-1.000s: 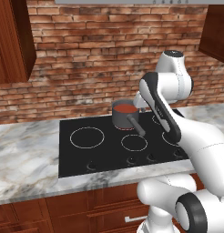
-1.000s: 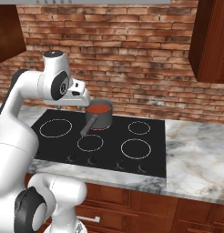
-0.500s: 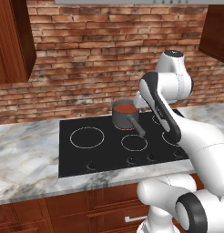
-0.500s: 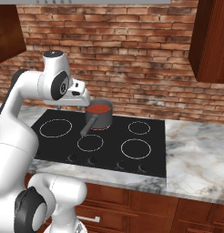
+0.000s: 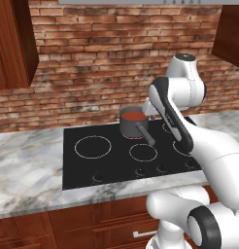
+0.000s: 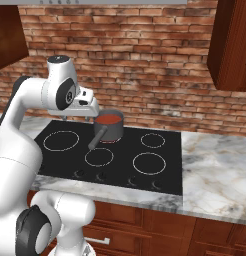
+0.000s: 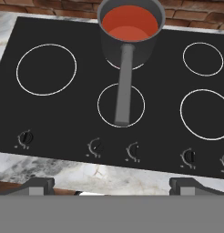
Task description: Wait until the marinara sauce is simmered to a deep red color and then turn off the stove.
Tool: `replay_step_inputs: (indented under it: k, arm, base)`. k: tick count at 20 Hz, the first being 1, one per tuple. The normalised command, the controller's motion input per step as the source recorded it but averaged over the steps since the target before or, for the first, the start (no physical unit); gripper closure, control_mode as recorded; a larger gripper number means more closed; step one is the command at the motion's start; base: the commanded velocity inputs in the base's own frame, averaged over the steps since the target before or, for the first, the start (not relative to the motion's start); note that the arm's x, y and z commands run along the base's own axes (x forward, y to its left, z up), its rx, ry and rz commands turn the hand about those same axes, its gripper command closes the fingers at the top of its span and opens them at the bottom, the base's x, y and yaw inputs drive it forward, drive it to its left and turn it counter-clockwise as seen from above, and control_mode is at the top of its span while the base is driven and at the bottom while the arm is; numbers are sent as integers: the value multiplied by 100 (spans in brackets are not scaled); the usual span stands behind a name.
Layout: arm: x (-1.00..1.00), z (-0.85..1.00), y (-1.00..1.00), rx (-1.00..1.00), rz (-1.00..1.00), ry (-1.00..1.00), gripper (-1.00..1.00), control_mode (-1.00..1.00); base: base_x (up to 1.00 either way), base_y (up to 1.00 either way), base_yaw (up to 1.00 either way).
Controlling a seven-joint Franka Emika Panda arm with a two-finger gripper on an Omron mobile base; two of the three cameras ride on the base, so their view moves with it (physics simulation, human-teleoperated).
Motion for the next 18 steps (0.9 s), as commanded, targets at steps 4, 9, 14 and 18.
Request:
replay_step_inputs:
  k: [4,9,14,18]
  arm:
    - [0,0,0,0,0,0,-100,-100]
    - [0,0,0,0,0,0,-100,-100]
    - [0,0,0,0,0,0,-100,-100]
    - [0,0,0,0,0,0,-100,-100]
  base:
    - [0,0,0]
    - [0,0,0]
    - [0,0,0]
    - [0,0,0]
